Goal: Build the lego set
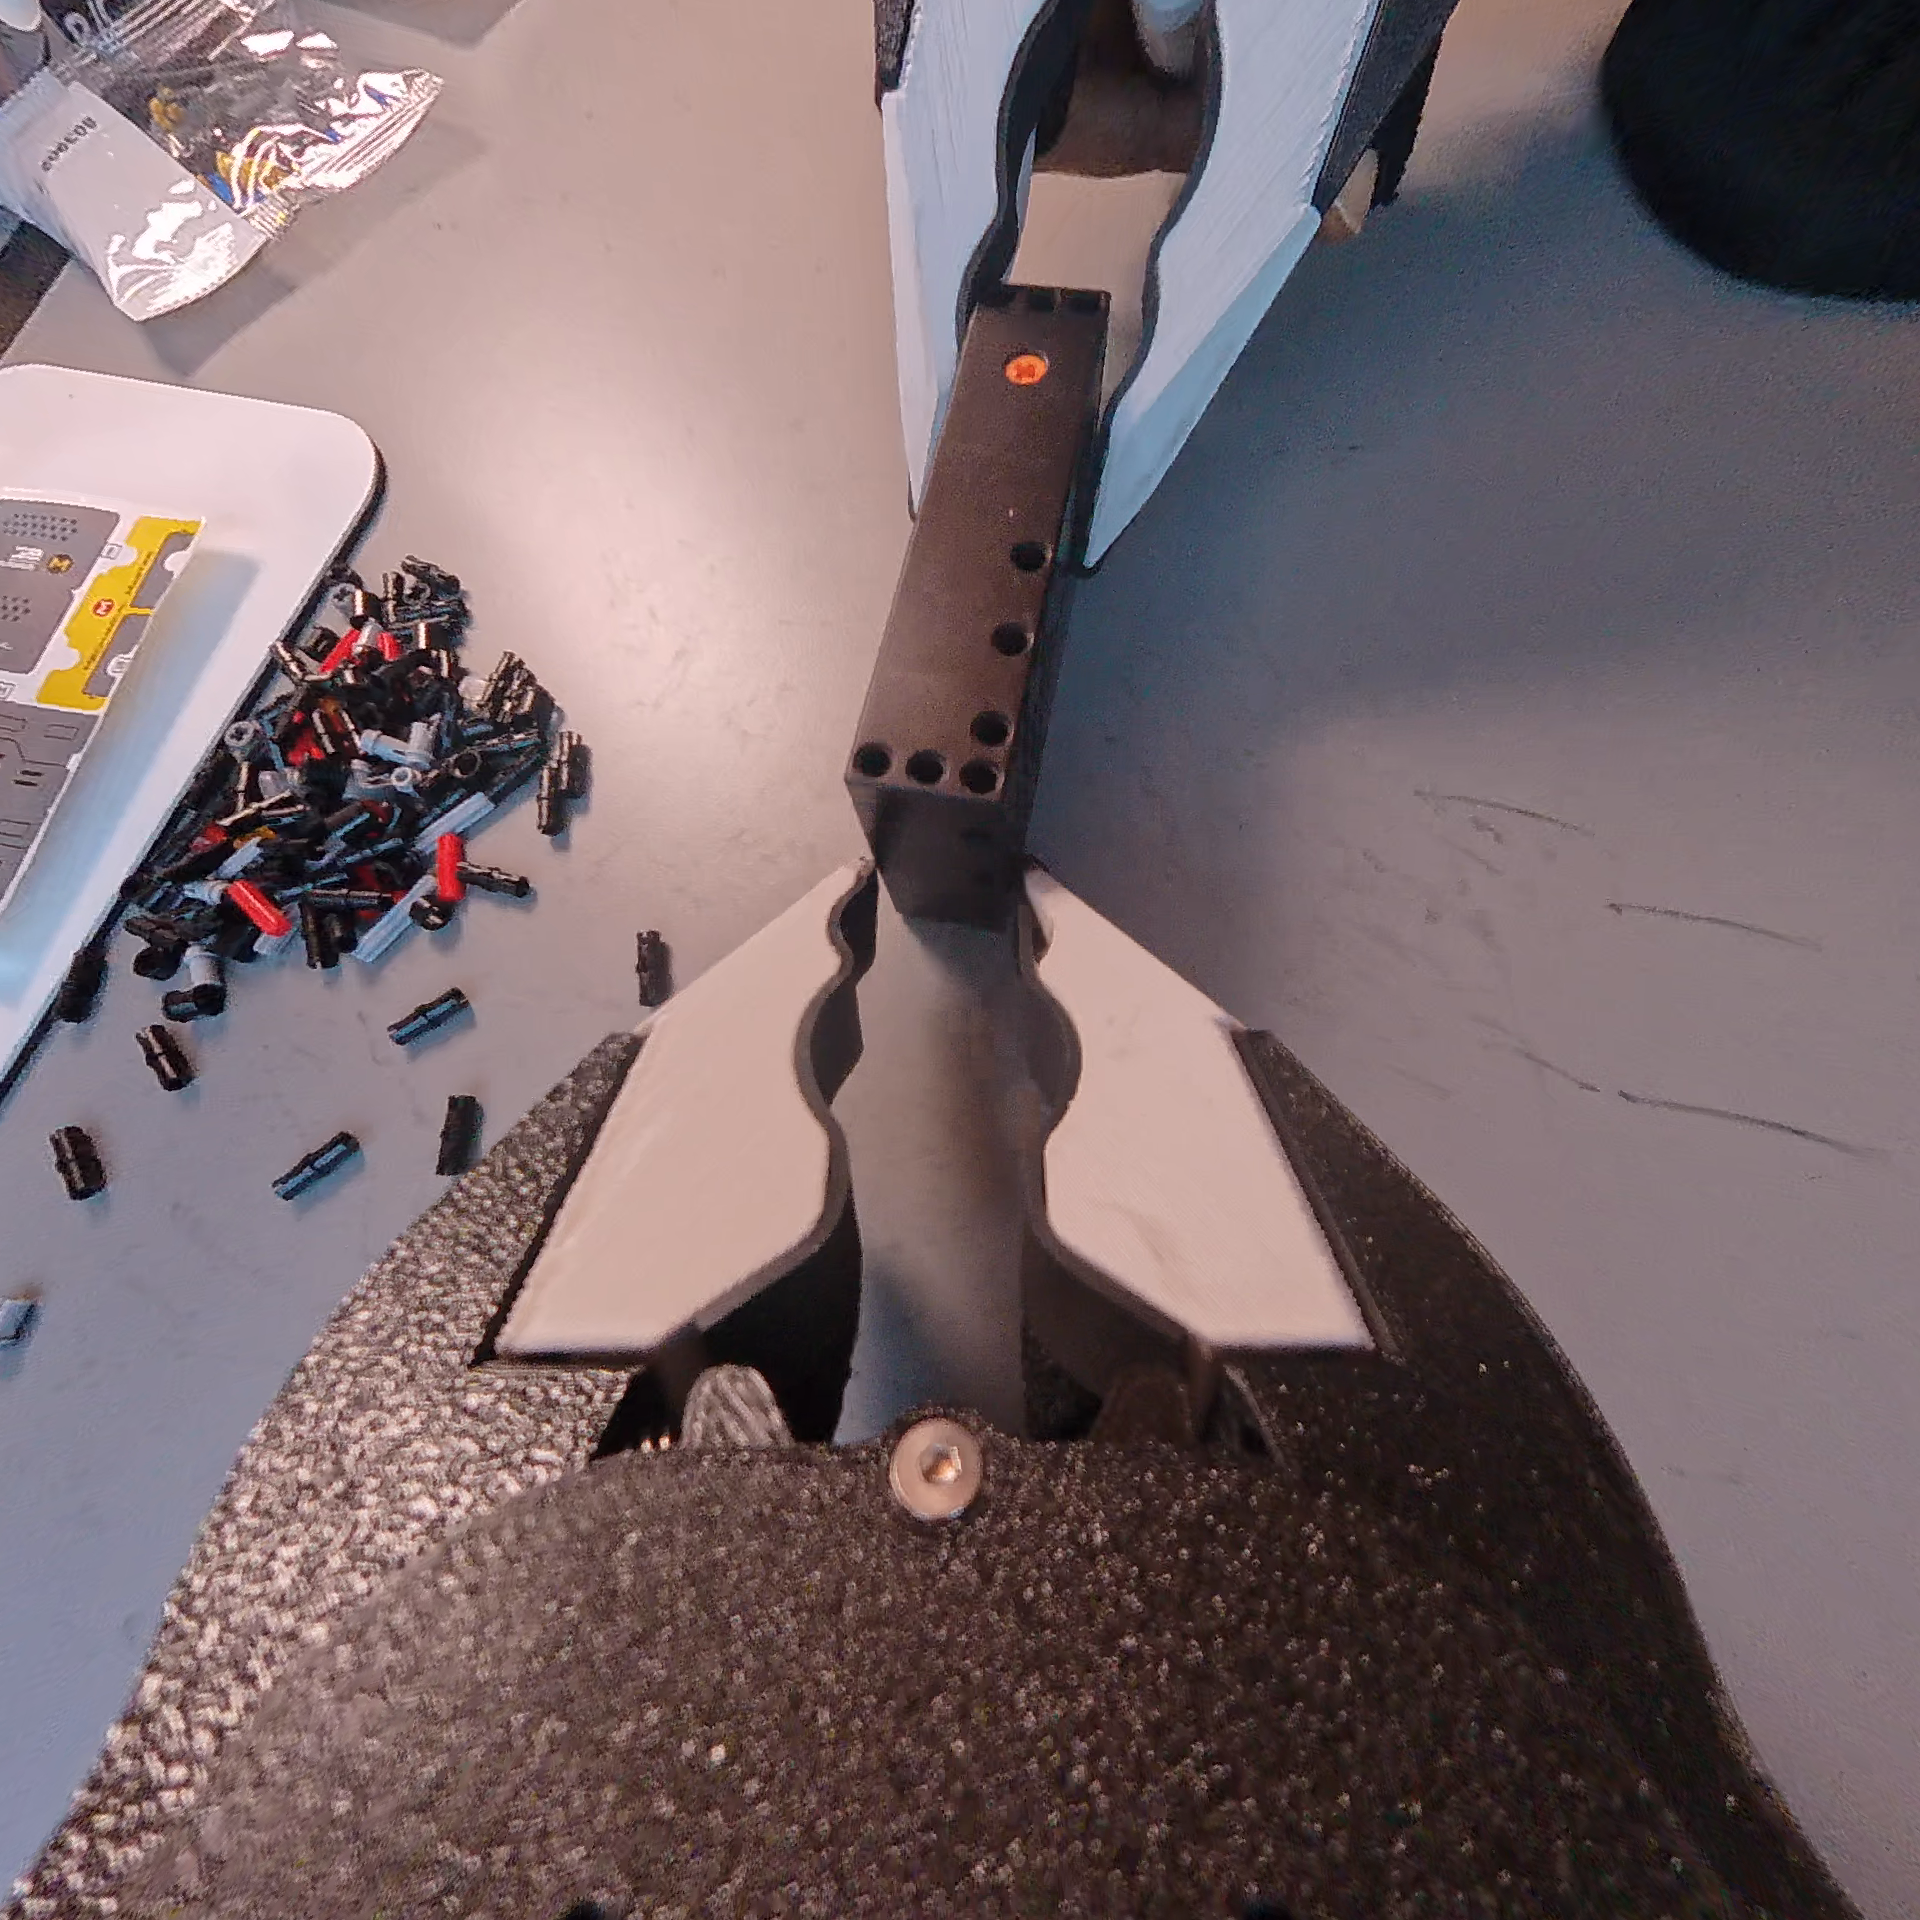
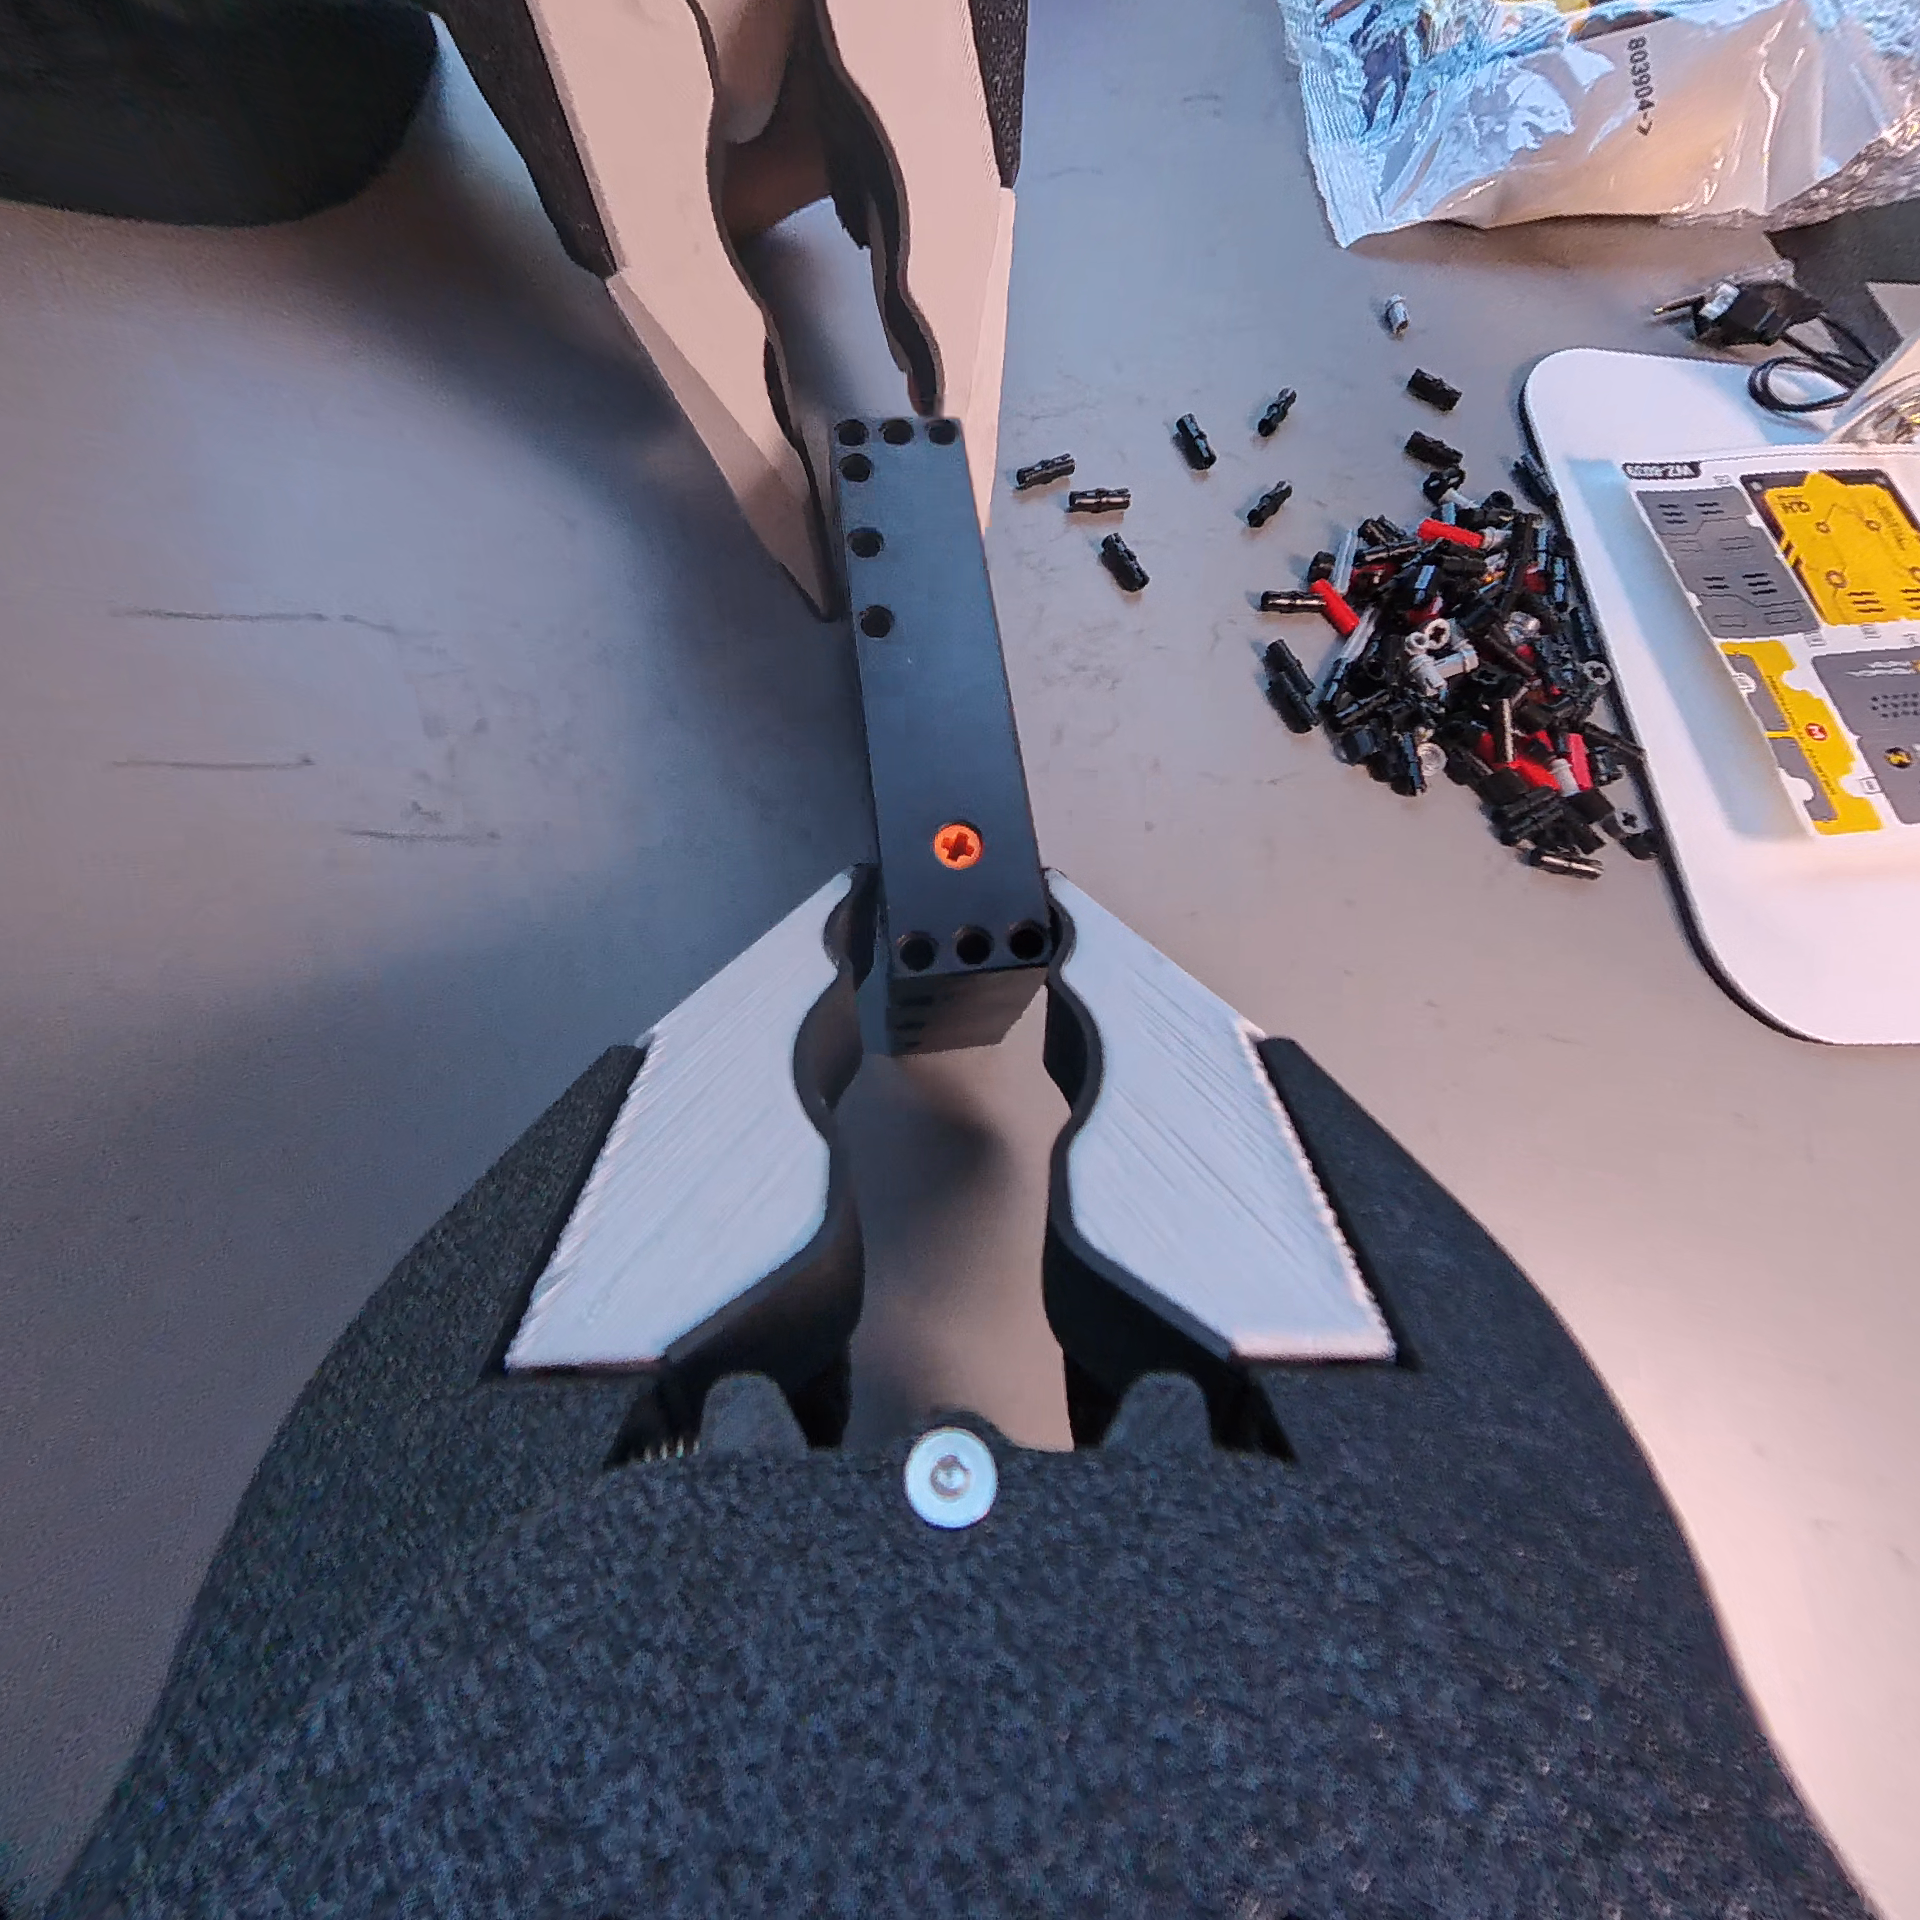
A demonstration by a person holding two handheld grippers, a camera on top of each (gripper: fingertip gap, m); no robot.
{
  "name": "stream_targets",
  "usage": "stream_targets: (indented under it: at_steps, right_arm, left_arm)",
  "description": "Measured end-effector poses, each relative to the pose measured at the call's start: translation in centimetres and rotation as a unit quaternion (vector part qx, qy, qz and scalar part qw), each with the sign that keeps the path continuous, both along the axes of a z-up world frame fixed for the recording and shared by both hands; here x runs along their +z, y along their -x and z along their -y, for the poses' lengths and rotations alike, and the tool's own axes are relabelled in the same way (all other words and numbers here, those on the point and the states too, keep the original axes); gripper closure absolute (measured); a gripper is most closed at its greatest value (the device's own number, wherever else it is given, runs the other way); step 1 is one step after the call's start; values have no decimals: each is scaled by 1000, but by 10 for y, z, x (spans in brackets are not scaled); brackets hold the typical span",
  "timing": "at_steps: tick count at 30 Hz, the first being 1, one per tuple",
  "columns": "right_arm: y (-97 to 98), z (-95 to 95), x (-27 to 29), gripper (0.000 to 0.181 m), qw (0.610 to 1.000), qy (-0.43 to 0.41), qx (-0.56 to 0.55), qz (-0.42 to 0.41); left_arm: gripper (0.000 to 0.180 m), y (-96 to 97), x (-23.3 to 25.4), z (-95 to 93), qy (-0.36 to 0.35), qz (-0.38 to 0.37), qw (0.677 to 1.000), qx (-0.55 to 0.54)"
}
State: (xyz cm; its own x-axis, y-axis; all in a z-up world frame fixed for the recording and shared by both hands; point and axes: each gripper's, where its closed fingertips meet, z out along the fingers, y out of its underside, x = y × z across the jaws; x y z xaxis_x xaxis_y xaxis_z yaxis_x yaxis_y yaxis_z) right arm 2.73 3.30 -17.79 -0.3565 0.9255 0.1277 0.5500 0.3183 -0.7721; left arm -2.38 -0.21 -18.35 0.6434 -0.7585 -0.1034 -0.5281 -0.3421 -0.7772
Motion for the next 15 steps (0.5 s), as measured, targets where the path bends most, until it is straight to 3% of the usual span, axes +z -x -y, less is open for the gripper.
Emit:
stream_targets:
  at_steps: [6,15]
  right_arm:
    - [-30,-33,1,155,998,-40,-23,38]
    - [-71,-98,-4,155,987,-57,-26,149]
  left_arm:
    - [151,6,7,-7,-29,6,999,28]
    - [147,32,40,-24,-75,111,986,105]
